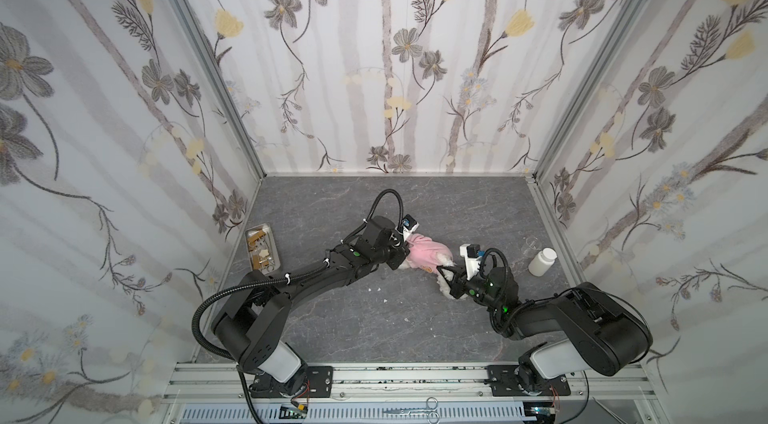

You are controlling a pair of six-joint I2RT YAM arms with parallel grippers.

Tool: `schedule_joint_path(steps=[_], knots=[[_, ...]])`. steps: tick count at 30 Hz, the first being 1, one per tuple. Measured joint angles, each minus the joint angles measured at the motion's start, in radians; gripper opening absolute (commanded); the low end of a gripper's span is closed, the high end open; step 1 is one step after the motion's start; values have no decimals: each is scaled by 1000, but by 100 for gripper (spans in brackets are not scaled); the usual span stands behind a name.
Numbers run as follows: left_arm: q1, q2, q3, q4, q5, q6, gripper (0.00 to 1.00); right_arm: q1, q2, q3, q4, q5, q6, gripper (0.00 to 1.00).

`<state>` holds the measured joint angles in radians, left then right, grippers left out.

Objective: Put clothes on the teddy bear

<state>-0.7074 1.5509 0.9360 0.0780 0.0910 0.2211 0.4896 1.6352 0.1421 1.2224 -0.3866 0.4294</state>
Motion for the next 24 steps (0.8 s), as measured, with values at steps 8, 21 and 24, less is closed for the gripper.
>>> schedule_joint_path(steps=[8,21,24], knots=[[8,-31,-24,14,9,-49,0,-2,24,7,24,-5,8,0],[-64,-97,-58,7,170,128,21,-11,7,65,-61,-40,-43,0],[-81,-106,-53,-4,140,170,25,-13,7,66,-64,-51,-46,0]])
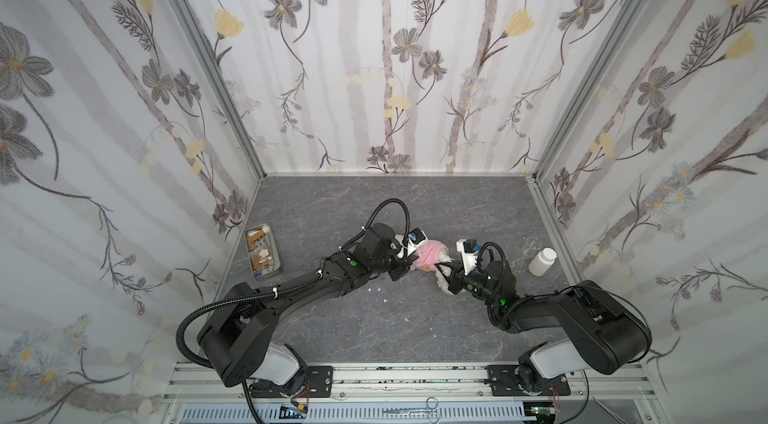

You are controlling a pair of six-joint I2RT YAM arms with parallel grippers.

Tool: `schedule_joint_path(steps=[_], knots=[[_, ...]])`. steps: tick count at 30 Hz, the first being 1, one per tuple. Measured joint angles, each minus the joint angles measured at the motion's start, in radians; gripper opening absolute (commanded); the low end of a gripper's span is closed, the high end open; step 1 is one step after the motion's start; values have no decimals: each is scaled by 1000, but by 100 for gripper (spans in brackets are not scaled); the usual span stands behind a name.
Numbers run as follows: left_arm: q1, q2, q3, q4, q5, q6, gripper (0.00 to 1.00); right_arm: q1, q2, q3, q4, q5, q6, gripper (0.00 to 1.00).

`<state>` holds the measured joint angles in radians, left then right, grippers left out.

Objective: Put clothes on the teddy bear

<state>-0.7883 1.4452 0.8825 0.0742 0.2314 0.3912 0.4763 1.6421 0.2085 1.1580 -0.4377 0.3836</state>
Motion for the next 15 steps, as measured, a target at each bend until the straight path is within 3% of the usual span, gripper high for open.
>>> schedule_joint_path(steps=[5,11,15], knots=[[-2,-61,0,-23,-81,60,32,-1,-1,0,-3,-1,-4,0],[-11,-113,-3,-27,-130,126,12,-1,1,0,-11,-6,-10,0],[-13,-84,31,-50,-117,132,14,-1,8,1,-12,-9,-10,0]])
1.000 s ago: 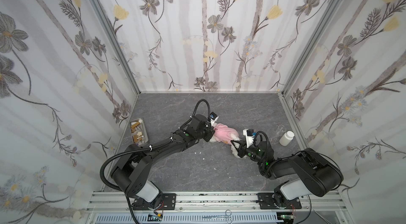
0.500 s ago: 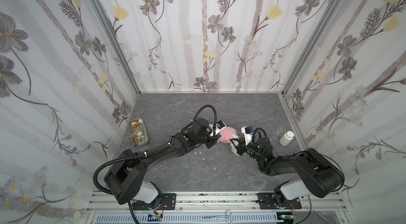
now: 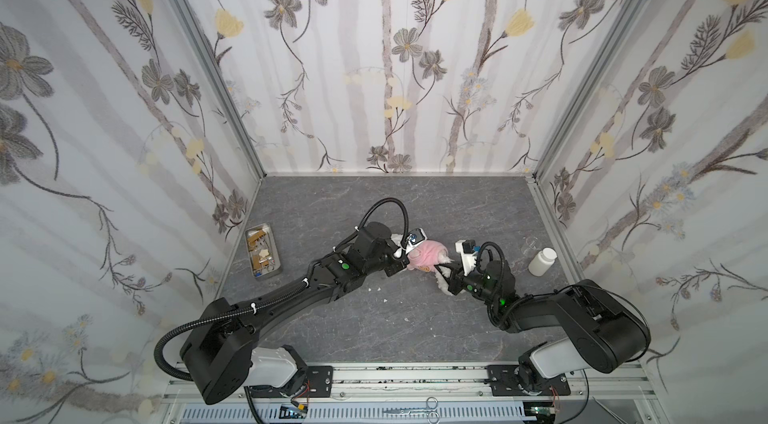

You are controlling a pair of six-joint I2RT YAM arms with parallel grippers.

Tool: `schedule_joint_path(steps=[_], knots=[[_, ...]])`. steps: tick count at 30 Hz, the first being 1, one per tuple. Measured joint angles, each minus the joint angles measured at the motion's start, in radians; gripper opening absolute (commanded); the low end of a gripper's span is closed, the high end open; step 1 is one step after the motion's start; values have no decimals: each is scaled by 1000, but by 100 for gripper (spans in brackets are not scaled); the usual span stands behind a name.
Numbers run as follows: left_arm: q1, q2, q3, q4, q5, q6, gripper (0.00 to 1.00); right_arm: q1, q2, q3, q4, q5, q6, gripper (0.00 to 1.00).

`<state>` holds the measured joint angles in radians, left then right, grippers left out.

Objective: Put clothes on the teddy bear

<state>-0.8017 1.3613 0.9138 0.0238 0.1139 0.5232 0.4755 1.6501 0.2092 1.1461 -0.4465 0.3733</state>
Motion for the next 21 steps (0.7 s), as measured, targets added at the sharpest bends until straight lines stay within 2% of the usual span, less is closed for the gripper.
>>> schedule_joint_path(steps=[10,21], knots=[[-1,103,64,-91,47,-1,20,-2,-7,-3,-9,0,0,0],[0,180,120,-129,74,-10,35,-3,-8,-5,-14,1,0,0]])
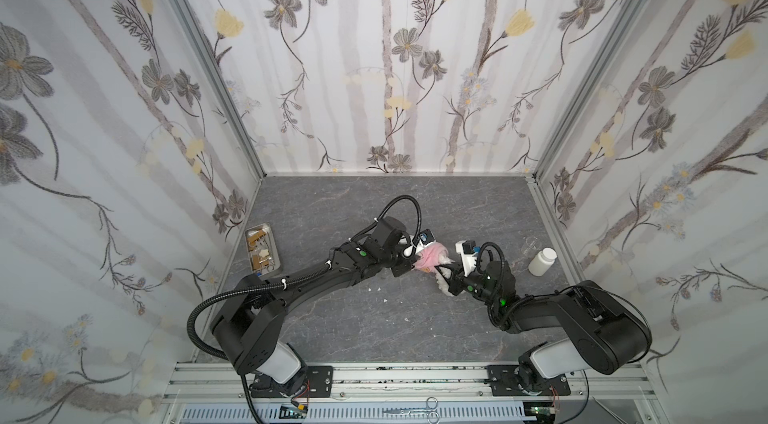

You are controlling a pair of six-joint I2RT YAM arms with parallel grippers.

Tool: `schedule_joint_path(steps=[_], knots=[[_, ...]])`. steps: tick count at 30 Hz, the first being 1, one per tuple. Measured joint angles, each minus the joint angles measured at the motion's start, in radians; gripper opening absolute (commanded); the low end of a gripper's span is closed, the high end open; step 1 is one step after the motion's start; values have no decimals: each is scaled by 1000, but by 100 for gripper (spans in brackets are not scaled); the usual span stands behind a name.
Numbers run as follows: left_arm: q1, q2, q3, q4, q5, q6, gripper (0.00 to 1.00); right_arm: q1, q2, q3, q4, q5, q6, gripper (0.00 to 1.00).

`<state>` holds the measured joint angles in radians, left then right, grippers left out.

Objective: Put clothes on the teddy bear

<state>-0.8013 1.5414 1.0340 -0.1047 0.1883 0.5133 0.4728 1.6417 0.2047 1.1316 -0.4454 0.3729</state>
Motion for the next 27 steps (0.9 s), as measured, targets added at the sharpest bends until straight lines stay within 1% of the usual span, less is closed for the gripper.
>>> schedule_joint_path(steps=[3,13,16,21,23,25,27], knots=[[0,9,6,-5,10,-2,37,-1,0,0,-1,0,0,0],[0,69,50,-42,15,3,36,-1,0,13,-14,0,0,0],[-3,93,62,-45,14,7,38,-2,0,15,-18,5,0,0],[-10,154,98,-50,13,7,38,3,8,22,-18,8,5,0],[-11,180,117,-52,7,6,35,10,10,24,-18,12,11,0],[-13,205,137,-53,3,6,28,14,15,26,-17,16,18,0],[-15,230,156,-55,-8,3,17,18,21,26,-16,25,31,0]])
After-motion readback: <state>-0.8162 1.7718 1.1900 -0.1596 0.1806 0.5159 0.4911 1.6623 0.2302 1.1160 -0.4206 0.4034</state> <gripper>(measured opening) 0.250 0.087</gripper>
